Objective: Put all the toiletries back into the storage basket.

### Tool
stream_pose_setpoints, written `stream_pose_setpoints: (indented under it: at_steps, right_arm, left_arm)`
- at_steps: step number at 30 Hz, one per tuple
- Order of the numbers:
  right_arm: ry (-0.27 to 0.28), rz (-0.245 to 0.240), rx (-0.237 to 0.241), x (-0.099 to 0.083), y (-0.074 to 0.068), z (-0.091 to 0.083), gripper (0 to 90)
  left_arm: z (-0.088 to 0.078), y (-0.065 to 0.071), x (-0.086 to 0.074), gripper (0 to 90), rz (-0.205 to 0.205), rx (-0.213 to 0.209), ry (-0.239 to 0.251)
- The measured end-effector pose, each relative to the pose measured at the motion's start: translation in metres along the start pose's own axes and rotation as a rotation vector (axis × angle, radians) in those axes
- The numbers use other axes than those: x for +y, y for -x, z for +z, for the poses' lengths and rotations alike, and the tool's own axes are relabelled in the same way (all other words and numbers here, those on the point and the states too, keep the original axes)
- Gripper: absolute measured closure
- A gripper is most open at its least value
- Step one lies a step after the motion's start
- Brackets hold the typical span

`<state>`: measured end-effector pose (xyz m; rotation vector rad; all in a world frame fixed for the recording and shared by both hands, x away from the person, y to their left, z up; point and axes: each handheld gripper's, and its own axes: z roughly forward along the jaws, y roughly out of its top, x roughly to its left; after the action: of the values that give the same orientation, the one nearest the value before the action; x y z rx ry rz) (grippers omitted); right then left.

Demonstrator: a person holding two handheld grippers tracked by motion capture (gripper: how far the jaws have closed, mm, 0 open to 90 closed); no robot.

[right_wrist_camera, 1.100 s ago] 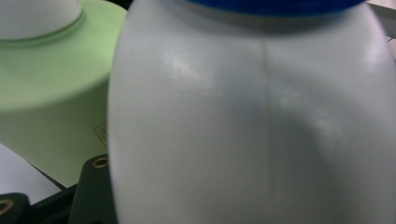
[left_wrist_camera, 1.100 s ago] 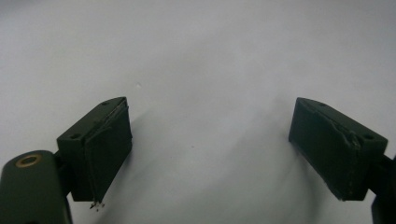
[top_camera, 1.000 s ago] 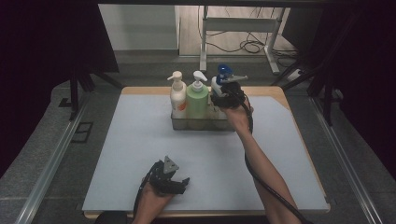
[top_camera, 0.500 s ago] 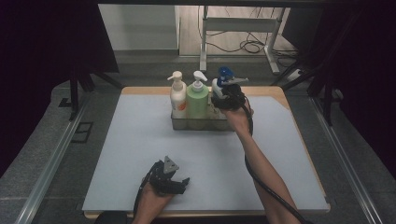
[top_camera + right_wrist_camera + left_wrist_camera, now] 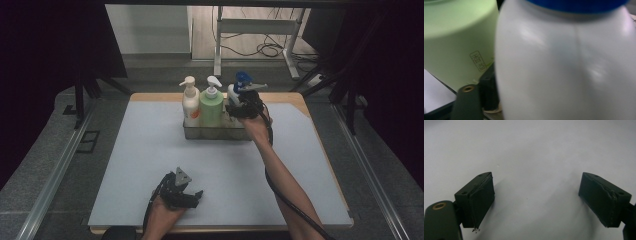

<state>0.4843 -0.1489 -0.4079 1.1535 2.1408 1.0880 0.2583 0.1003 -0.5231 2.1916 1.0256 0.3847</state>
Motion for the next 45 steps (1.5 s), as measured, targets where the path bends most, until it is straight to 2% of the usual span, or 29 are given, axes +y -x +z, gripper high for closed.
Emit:
stream_pose_setpoints:
  at_steps: [8,12,20,25,29,34,39,41,43,45]
  right_arm:
    - [0.002,-0.036,0.023,-0.001,-0.002,-0.010,16.3]
    - [-0.003,-0.029,0.044,-0.007,0.002,-0.015,15.3]
    - [-0.026,-0.029,0.092,-0.021,0.013,-0.032,15.4]
    - [-0.053,-0.035,0.103,-0.032,0.020,-0.039,19.4]
    - [-0.071,-0.020,0.115,-0.042,0.027,-0.045,25.8]
    - [-0.113,0.023,0.118,-0.053,0.040,-0.045,36.9]
    - [-0.113,0.048,0.111,-0.052,0.049,-0.044,66.6]
    - [-0.112,0.045,0.112,-0.050,0.049,-0.041,74.8]
    - [-0.122,0.031,0.090,-0.048,0.047,-0.036,82.2]
    - [-0.136,0.027,0.076,-0.046,0.046,-0.029,86.5]
  left_arm:
    - [0.000,0.000,0.000,13.1,0.000,0.000,0.002]
    - [0.000,0.000,0.000,13.2,0.000,-0.001,0.002]
    - [0.000,0.000,0.000,13.1,0.001,0.000,0.001]
    - [0.000,0.000,0.000,13.1,0.001,0.000,0.003]
    - [0.000,0.000,0.000,13.1,0.000,0.000,0.003]
    - [0.000,0.000,0.000,13.1,0.001,0.000,0.002]
    - [0.000,0.000,0.000,13.1,0.001,0.000,0.002]
    - [0.000,0.000,0.000,13.1,0.001,-0.001,0.002]
    - [0.000,0.000,0.000,13.1,0.001,0.000,0.001]
    - [0.000,0.000,0.000,13.1,0.000,0.000,0.001]
